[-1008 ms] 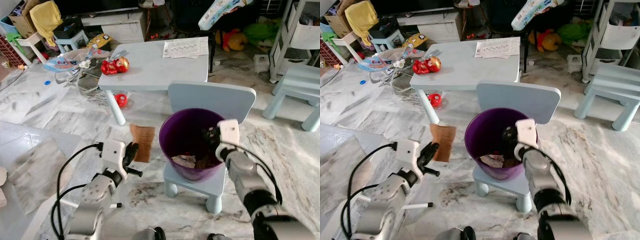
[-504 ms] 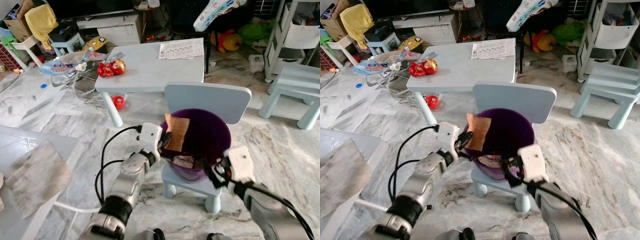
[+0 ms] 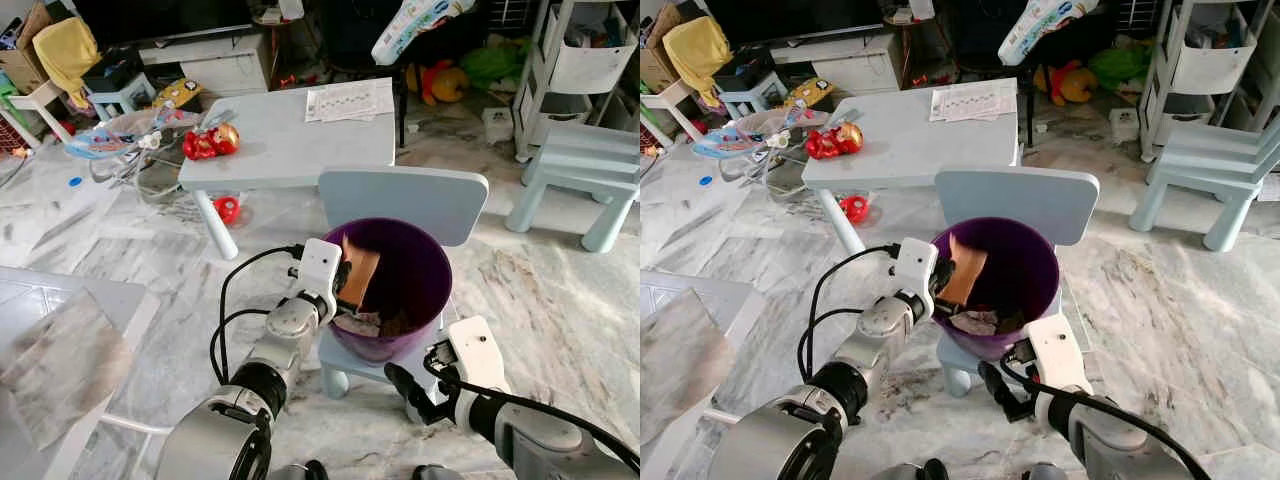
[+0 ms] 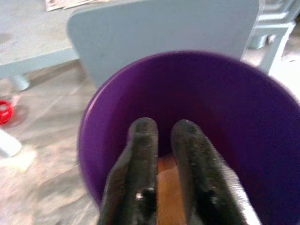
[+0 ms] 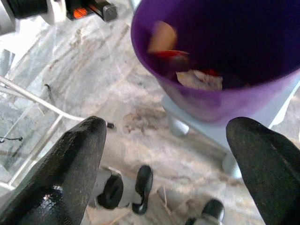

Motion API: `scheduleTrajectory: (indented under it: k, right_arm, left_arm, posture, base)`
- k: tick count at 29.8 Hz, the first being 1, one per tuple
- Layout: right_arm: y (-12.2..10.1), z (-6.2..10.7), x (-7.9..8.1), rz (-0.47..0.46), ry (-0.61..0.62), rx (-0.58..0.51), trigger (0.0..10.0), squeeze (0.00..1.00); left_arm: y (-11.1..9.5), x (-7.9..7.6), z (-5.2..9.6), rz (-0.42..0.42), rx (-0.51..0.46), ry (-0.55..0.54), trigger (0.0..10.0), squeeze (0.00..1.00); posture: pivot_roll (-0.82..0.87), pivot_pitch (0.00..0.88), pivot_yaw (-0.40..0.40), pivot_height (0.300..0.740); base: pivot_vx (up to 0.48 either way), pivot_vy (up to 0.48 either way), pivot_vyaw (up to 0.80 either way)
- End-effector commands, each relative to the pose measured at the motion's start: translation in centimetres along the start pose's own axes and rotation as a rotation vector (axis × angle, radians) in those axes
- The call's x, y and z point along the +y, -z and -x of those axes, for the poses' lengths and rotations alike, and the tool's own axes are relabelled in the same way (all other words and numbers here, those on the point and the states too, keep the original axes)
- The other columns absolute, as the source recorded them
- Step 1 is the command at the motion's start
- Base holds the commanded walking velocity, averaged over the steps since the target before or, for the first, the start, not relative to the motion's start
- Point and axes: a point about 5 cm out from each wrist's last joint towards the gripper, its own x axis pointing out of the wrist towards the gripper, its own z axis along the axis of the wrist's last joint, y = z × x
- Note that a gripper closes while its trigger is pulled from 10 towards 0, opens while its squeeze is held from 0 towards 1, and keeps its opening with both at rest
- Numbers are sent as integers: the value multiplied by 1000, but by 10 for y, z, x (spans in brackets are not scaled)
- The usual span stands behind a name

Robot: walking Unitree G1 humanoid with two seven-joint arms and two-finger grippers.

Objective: Picking trash to rubbish bin

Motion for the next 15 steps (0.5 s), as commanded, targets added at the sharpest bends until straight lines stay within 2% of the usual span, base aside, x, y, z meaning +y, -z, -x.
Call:
scheduleTrajectory:
  k: [1, 10, 14, 15]
  right_arm:
    - [-2, 4, 4, -8, -9, -1, 10000, 1000]
    - [-3, 2, 2, -3, -2, 8, 10000, 1000]
    - [-12, -6, -2, 29, 24, -18, 10000, 1000]
    - [-16, -10, -3, 53, 30, -36, 10000, 1000]
  left_arm:
    - [-7, -4, -4, -19, -8, -17, 10000, 1000]
    - [-9, 1, -4, 25, -26, -29, 10000, 1000]
    - [-12, 23, -1, 19, -57, -73, 10000, 1000]
    - [-13, 34, 2, 21, -74, -85, 10000, 1000]
  posture:
    - [-291, 125, 184, 740]
    - [-262, 126, 169, 740]
    - [-227, 114, 159, 740]
    - [-213, 107, 157, 740]
  base:
    - [0, 0, 0]
    - [0, 0, 0]
    - [0, 0, 0]
    - [0, 0, 0]
